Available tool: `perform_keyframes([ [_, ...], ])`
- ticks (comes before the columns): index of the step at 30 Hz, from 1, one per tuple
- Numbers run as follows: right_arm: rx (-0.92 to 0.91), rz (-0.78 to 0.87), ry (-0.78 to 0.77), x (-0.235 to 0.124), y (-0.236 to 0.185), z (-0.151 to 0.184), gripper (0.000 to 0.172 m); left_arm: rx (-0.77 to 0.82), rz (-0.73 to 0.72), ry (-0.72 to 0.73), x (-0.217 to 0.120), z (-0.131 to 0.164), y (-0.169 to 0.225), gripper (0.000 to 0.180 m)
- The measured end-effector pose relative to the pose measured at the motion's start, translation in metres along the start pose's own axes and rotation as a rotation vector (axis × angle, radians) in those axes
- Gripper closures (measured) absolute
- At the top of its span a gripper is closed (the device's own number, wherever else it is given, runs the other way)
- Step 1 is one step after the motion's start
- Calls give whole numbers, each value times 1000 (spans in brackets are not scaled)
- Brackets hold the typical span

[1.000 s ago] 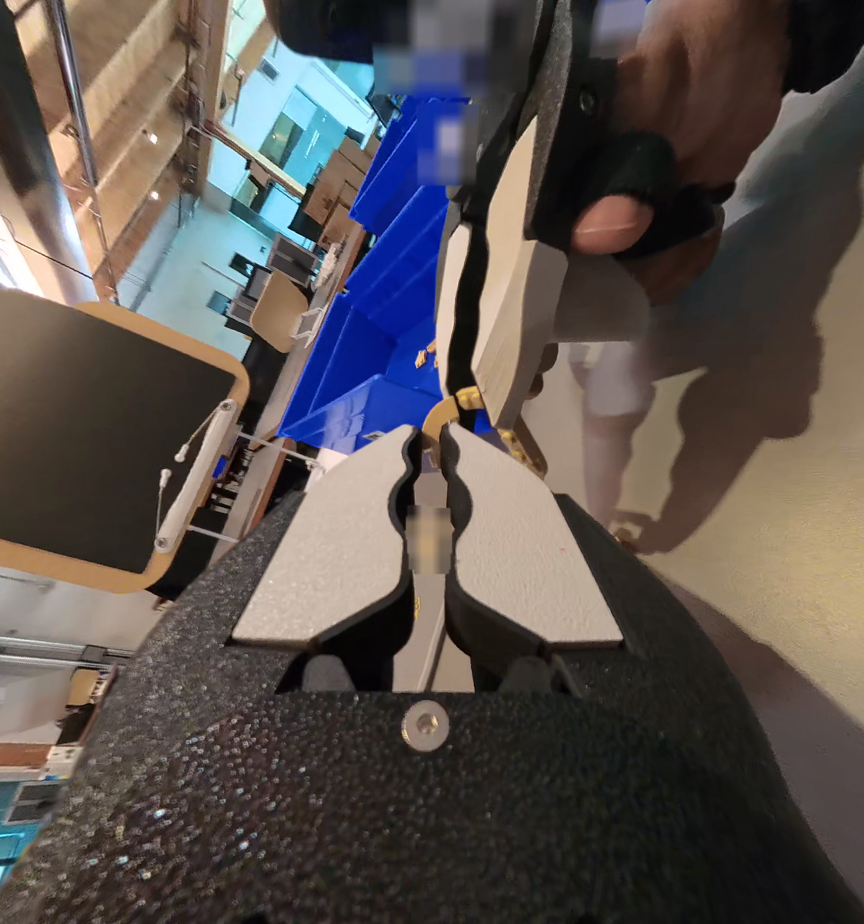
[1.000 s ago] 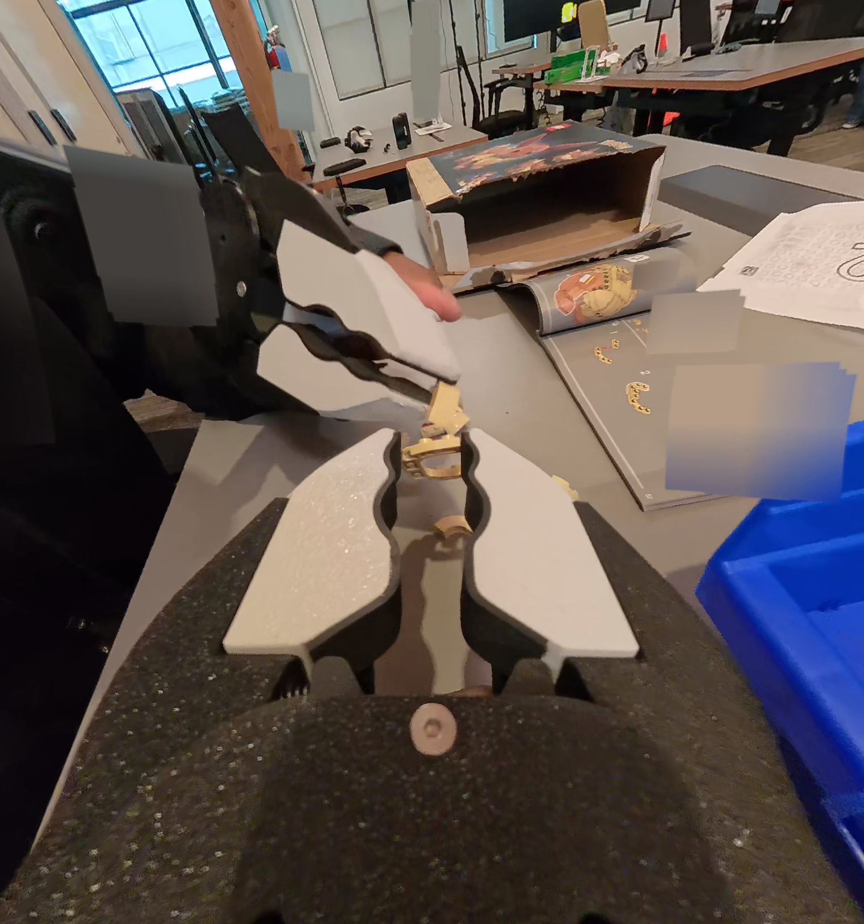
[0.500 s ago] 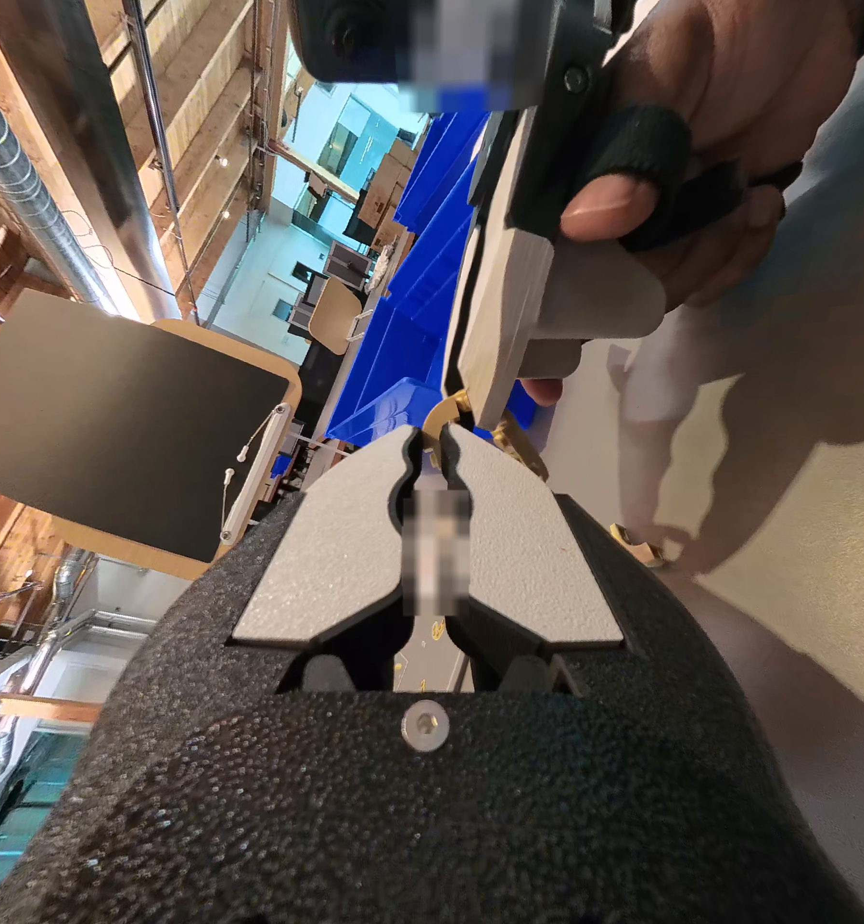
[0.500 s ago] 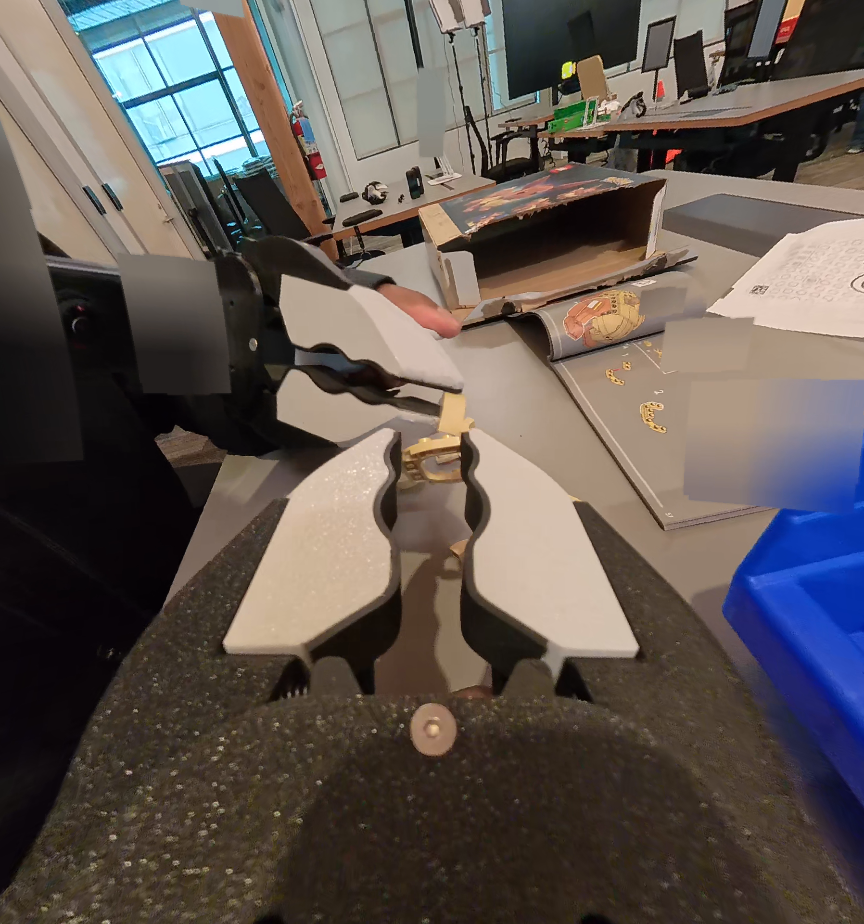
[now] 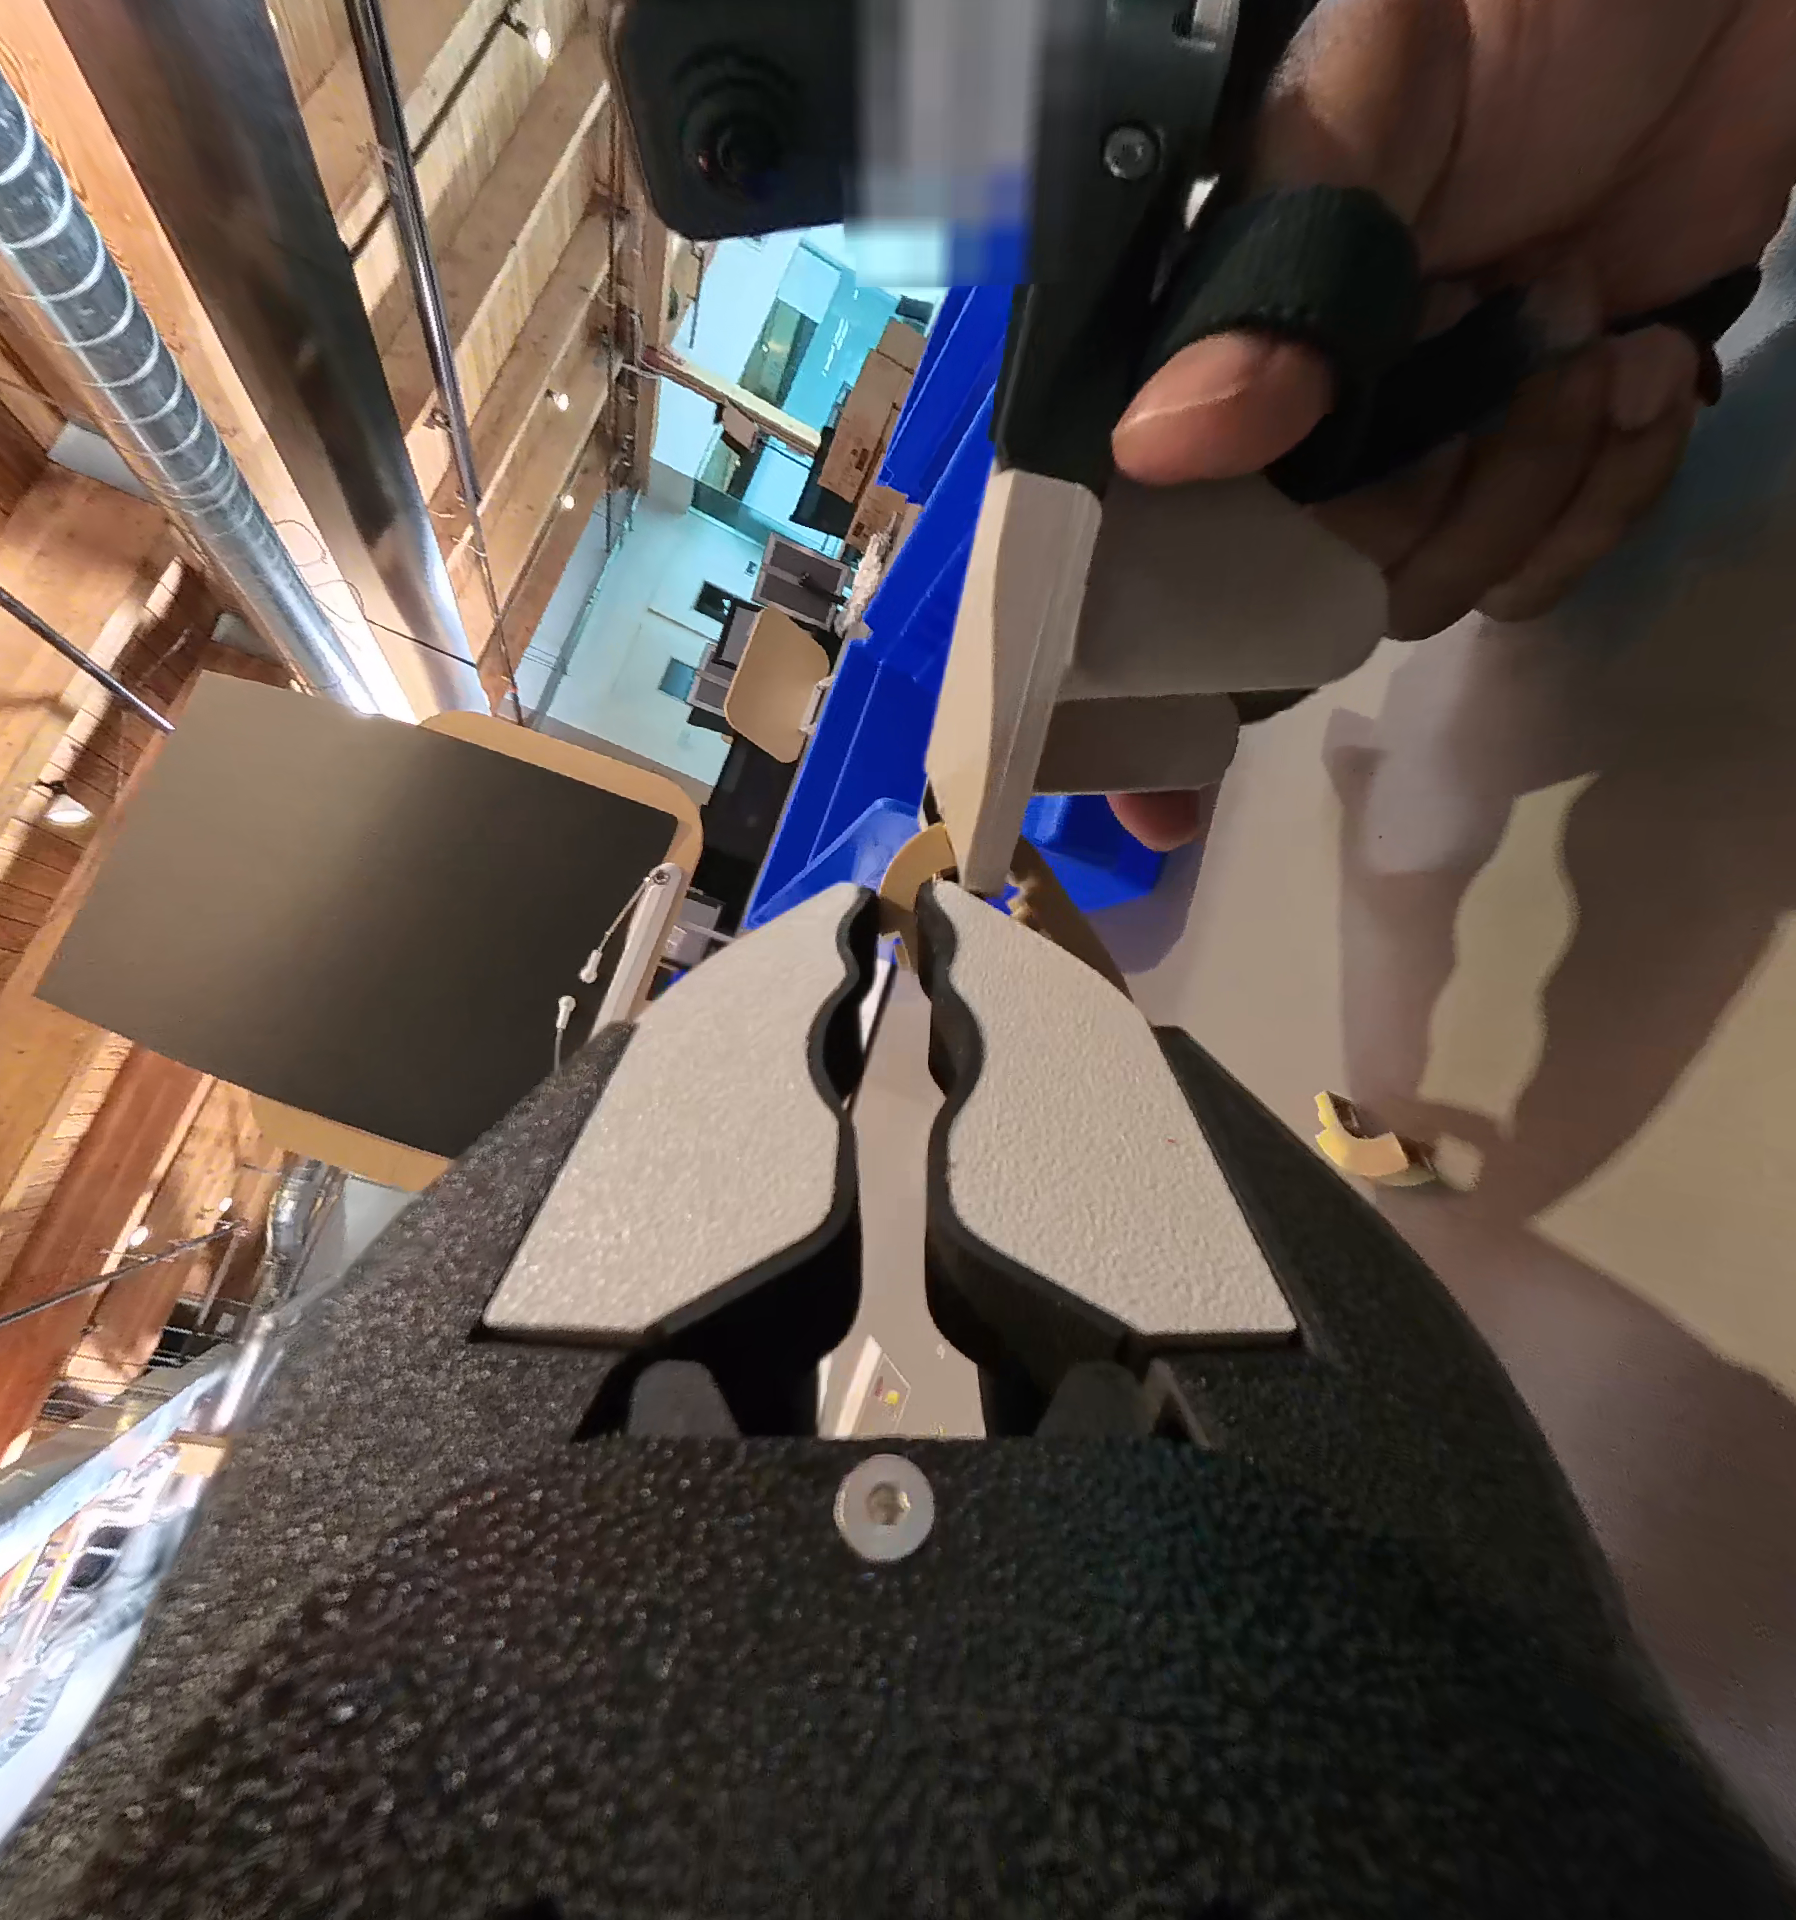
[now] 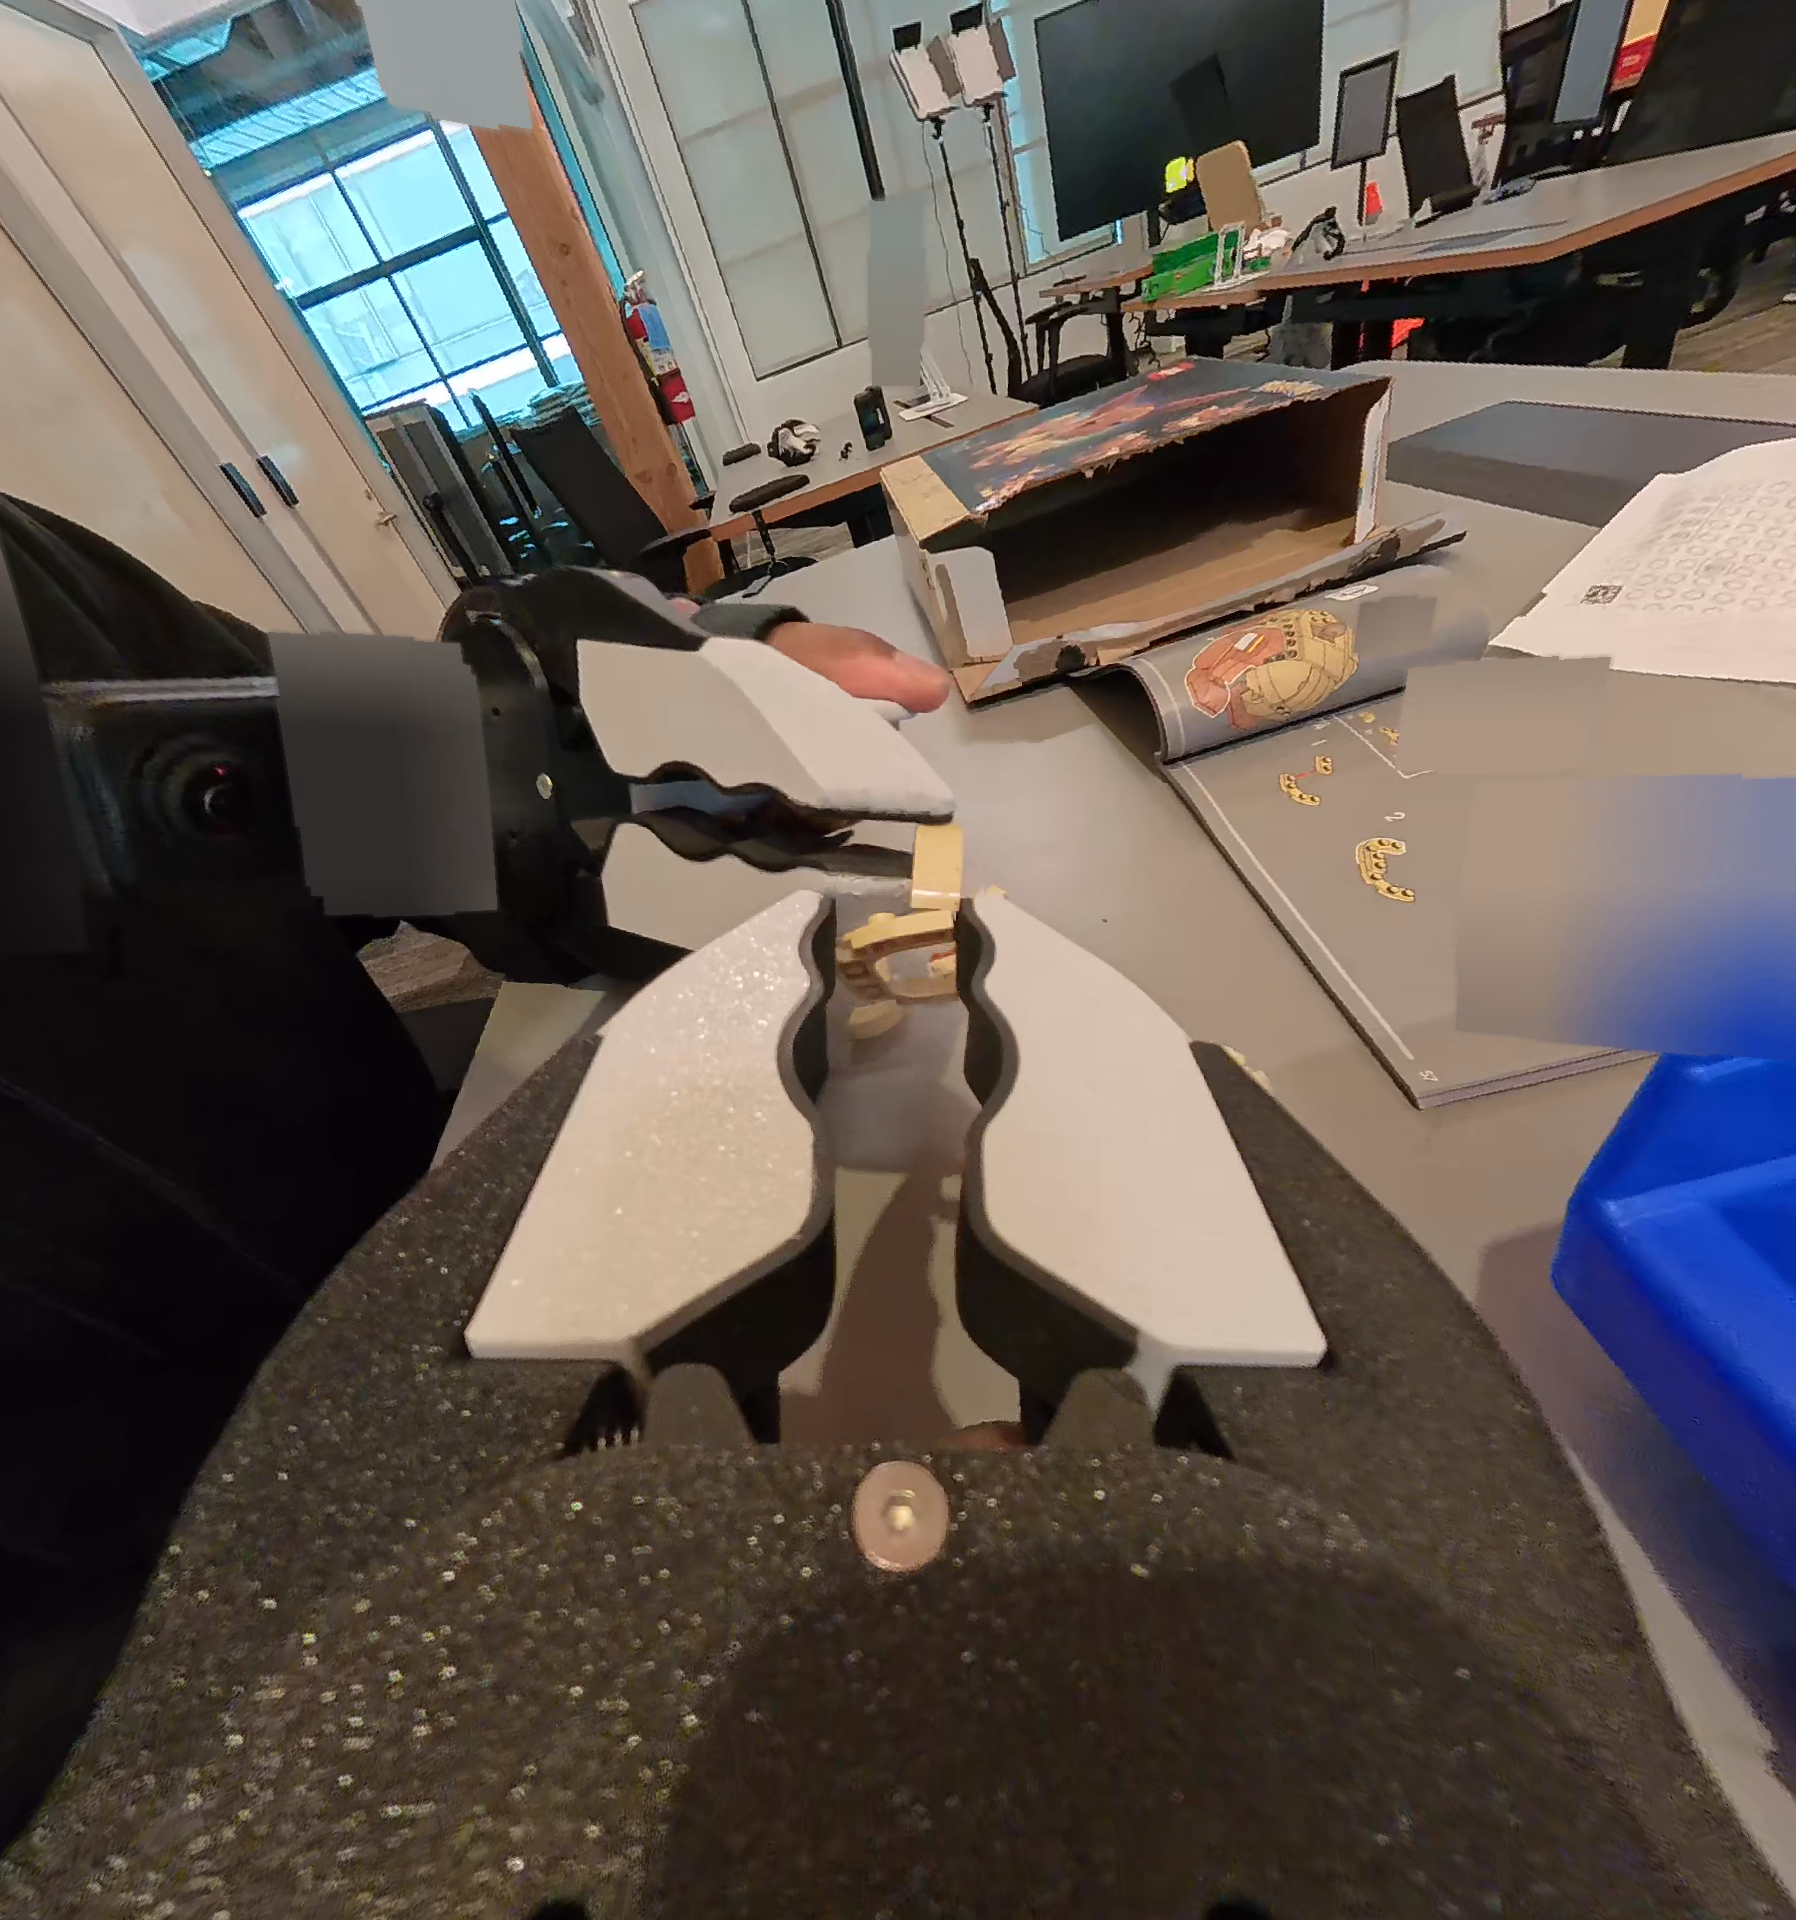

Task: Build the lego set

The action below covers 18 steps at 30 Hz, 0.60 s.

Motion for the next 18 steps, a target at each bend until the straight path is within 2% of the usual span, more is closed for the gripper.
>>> perform_keyframes([
  [18,125,-76,127,-1,-5,-5,153,21,-151,77,-4,-3,-1,174],
])
Point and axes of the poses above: each gripper's, where its closed fingertips meet, x out along the fingers, z out of its underside, y = z × x across the jaws, the point moved 8 cm from there along -x, back along the fingers, and after that the axes turned 10 degrees about -y, right-handed, at the moved point
